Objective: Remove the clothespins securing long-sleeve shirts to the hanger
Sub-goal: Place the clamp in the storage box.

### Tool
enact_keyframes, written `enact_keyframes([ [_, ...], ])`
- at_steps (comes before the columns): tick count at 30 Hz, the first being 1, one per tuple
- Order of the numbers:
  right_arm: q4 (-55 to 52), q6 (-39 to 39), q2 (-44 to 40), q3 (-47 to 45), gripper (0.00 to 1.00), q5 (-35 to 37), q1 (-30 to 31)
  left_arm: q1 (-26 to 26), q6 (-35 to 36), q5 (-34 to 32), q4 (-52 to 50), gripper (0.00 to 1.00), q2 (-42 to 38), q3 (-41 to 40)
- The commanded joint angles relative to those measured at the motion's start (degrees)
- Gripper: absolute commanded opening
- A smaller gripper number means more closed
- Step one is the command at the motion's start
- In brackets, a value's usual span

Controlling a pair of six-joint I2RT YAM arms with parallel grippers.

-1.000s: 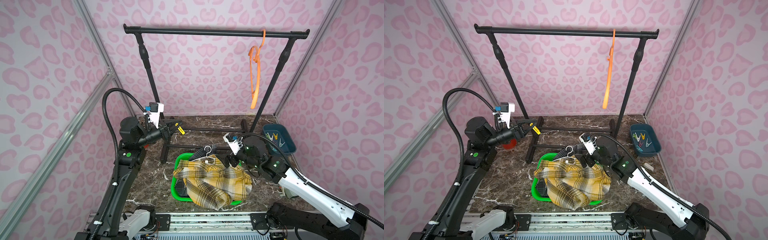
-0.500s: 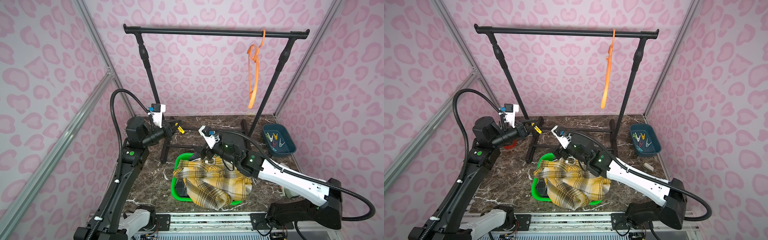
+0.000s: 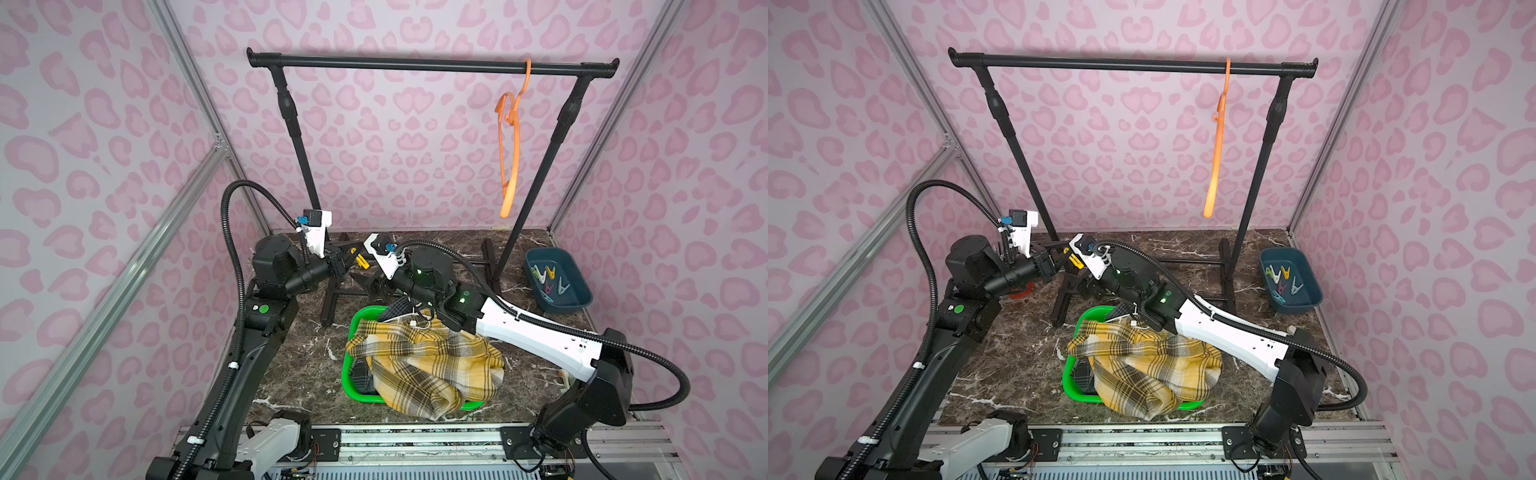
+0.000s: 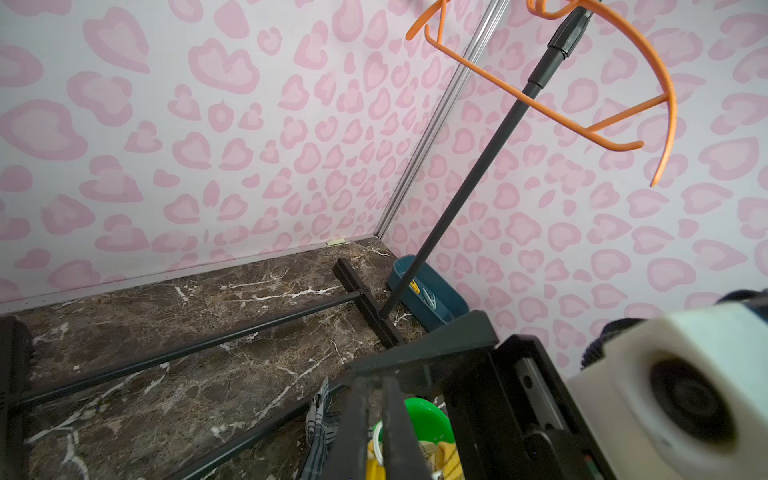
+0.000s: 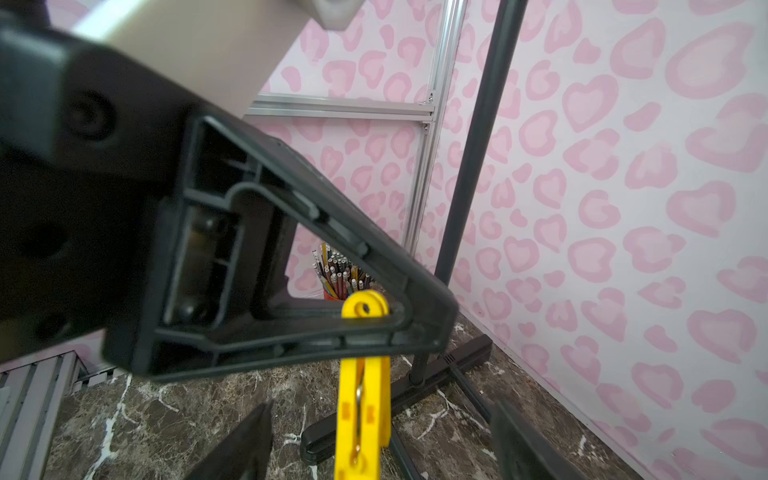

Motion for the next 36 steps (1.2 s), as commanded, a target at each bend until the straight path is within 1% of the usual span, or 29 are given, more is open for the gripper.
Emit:
enact_keyframes([
  [1,2.31,0.12,1.43,2.18,0.79,0.07,0.13,-0.04,-0.28,0.78,1.45,0.04,-0.23,-0.21],
  [6,2.32,-0.35,3.44,4.15,0.72,0.67,0.05,-0.07,-0.36,1.00,1.58,0.03,-0.09,-0.63],
  [9,1.91,-0.45,4.48,5.34,0.62,0.60,0.09,-0.06,-0.45,1.17,1.57,0.04,0.03,-0.74],
  [10,1.88,-0.41,4.67,5.49,0.57,0.58,0.05,-0.05,-0.52,1.22,1.65,0.04,0.01,-0.74],
  [12,1.77,-0.35,4.99,5.69,0.43,0.47,0.05,-0.07,-0.45,1.35,1.64,0.03,-0.02,-0.74],
  [13,1.82,-0.49,5.03,5.69,0.35,0.18,0.06,-0.07,-0.45,1.39,1.65,0.03,-0.05,-0.66],
  [16,1.77,-0.49,5.04,5.69,0.04,-0.12,0.05,-0.06,-0.50,1.53,1.66,0.04,0.12,-0.60],
  [17,1.77,-0.55,4.96,5.69,0.00,-0.08,0.06,-0.03,-0.54,1.51,1.67,0.04,0.19,-0.65],
  [23,1.08,-0.77,4.27,5.37,0.00,0.54,0.13,-0.07,-0.67,1.72,1.89,0.03,0.49,-0.24],
  [24,1.05,-0.56,3.88,5.02,0.00,1.11,0.05,-0.07,-0.58,1.15,1.68,0.12,0.34,-0.04],
  [27,0.82,-0.53,1.86,2.77,0.00,2.88,0.07,0.14,0.24,-2.67,0.20,0.60,-0.67,1.05],
  [28,0.72,-0.42,0.84,1.48,0.00,3.63,-0.03,0.35,0.25,-4.45,0.27,0.79,-1.44,1.14],
  [29,0.40,-0.41,-0.53,-0.57,0.00,4.28,-0.04,0.58,0.25,-6.25,0.88,0.93,-2.39,0.87],
  [30,0.12,-0.18,-1.96,-2.40,0.00,4.93,-0.04,0.85,0.29,-7.67,1.61,0.97,-3.32,0.51],
  [31,0.06,0.68,-3.92,-4.22,0.00,6.32,-0.05,1.13,0.25,-9.09,2.70,0.99,-4.45,-0.12],
  [34,-1.72,3.16,-11.32,-11.47,0.00,11.14,-0.35,1.98,0.64,-10.75,3.95,0.97,-6.42,-0.85],
  [36,-4.34,5.73,-17.10,-16.27,0.00,16.52,-0.80,2.26,0.78,-11.30,3.39,0.97,-6.78,-0.78],
])
